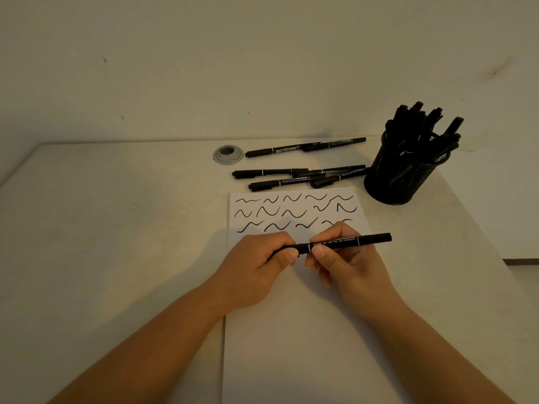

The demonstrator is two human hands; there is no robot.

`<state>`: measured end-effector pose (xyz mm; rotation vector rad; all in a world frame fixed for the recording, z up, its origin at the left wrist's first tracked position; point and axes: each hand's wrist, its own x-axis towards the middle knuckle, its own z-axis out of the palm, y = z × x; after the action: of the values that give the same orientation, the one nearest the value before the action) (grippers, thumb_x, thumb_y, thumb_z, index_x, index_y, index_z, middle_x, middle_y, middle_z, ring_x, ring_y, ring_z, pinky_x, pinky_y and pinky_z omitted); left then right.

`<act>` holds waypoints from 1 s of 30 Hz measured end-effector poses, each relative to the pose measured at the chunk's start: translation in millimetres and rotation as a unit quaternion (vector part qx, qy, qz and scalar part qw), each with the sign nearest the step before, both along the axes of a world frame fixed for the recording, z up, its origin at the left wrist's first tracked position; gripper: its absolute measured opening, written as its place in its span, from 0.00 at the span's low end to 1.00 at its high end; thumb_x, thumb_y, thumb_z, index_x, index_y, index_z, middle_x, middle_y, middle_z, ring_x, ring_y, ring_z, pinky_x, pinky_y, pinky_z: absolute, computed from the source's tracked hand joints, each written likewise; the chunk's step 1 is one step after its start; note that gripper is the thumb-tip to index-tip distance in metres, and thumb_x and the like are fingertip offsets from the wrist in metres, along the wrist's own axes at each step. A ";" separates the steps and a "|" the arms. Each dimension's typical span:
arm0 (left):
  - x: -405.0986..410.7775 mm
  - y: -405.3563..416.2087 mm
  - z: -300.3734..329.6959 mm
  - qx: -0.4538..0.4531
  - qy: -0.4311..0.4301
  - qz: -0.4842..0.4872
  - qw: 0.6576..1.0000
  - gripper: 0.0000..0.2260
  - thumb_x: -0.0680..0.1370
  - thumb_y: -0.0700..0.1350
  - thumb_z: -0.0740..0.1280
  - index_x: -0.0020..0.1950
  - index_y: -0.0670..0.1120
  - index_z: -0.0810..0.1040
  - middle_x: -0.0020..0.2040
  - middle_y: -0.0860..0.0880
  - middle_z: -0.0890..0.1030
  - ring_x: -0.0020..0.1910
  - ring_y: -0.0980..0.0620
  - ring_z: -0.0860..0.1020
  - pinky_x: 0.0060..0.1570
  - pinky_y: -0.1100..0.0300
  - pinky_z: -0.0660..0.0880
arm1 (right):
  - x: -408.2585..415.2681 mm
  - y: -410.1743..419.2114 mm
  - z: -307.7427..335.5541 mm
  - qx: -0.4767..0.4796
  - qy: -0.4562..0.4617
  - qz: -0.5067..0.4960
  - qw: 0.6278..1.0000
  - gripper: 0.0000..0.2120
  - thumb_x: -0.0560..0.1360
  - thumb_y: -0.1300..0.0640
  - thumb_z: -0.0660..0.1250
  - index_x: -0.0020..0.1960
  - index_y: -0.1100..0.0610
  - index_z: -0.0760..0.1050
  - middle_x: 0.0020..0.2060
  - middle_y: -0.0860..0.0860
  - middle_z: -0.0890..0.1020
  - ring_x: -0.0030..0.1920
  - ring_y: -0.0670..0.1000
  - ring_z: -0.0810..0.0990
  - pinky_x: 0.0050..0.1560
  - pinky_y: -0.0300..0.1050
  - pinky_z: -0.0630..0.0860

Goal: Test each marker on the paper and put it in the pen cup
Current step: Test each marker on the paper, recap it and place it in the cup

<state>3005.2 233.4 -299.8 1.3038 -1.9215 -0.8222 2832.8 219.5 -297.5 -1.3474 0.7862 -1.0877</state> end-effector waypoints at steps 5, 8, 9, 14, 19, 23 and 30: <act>-3.5 0.3 -0.1 -0.014 0.000 0.020 1.000 0.15 0.74 0.58 0.54 0.43 0.51 0.76 0.34 0.47 0.76 0.32 0.53 0.72 0.34 0.55 0.68 | -1.4 -1.2 3.7 0.004 0.016 -0.013 1.000 0.03 0.70 0.57 0.65 0.42 0.56 0.75 0.28 0.51 0.79 0.26 0.44 0.73 0.27 0.35 0.70; -5.2 1.6 -0.4 -0.053 0.002 0.046 0.998 0.14 0.75 0.56 0.56 0.48 0.50 0.76 0.31 0.56 0.74 0.31 0.58 0.70 0.30 0.68 0.64 | -3.6 -4.3 4.1 0.045 -0.021 -0.037 0.998 0.05 0.72 0.59 0.67 0.38 0.52 0.78 0.29 0.50 0.79 0.28 0.46 0.74 0.27 0.36 0.69; -4.5 2.2 -0.1 -0.066 0.003 0.062 0.996 0.12 0.76 0.56 0.57 0.48 0.51 0.75 0.31 0.58 0.73 0.30 0.59 0.70 0.30 0.69 0.63 | -5.7 -6.1 4.7 0.071 -0.062 -0.054 0.994 0.07 0.72 0.59 0.66 0.36 0.51 0.79 0.29 0.49 0.79 0.29 0.47 0.74 0.27 0.36 0.68; 4.7 0.7 5.4 -0.062 0.012 0.103 0.993 0.02 0.75 0.52 0.61 0.46 0.60 0.69 0.35 0.66 0.77 0.31 0.61 0.73 0.30 0.72 0.65 | -28.3 -15.0 7.4 0.009 0.003 -0.174 0.985 0.12 0.74 0.63 0.64 0.36 0.50 0.77 0.32 0.45 0.79 0.32 0.44 0.74 0.32 0.34 0.70; 1.1 -4.5 13.5 -0.075 -0.027 0.108 0.991 0.06 0.74 0.53 0.61 0.47 0.54 0.74 0.32 0.62 0.75 0.34 0.61 0.74 0.32 0.72 0.66 | -26.0 -15.8 16.6 -0.326 0.383 -0.144 0.852 0.03 0.71 0.58 0.70 0.44 0.52 0.80 0.37 0.43 0.81 0.40 0.47 0.76 0.42 0.42 0.73; -8.4 -13.2 26.9 -0.132 -0.106 0.066 0.983 0.10 0.74 0.54 0.60 0.49 0.50 0.76 0.40 0.58 0.80 0.37 0.58 0.77 0.38 0.61 0.75 | -15.9 -16.9 28.2 -0.409 0.450 -0.083 0.789 0.08 0.69 0.55 0.72 0.47 0.56 0.81 0.37 0.49 0.82 0.37 0.53 0.78 0.35 0.46 0.72; -26.0 -33.0 55.9 -0.182 -0.090 0.057 0.978 0.08 0.74 0.55 0.60 0.52 0.54 0.71 0.39 0.56 0.80 0.37 0.57 0.77 0.38 0.58 0.76 | -20.1 -29.3 52.4 -0.367 0.427 -0.091 0.821 0.07 0.73 0.57 0.69 0.50 0.57 0.79 0.38 0.50 0.81 0.38 0.50 0.76 0.37 0.43 0.74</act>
<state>2979.2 200.4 -244.0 1.2785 -1.9980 -0.2826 2812.7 190.3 -245.1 -2.5590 1.2137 -0.9342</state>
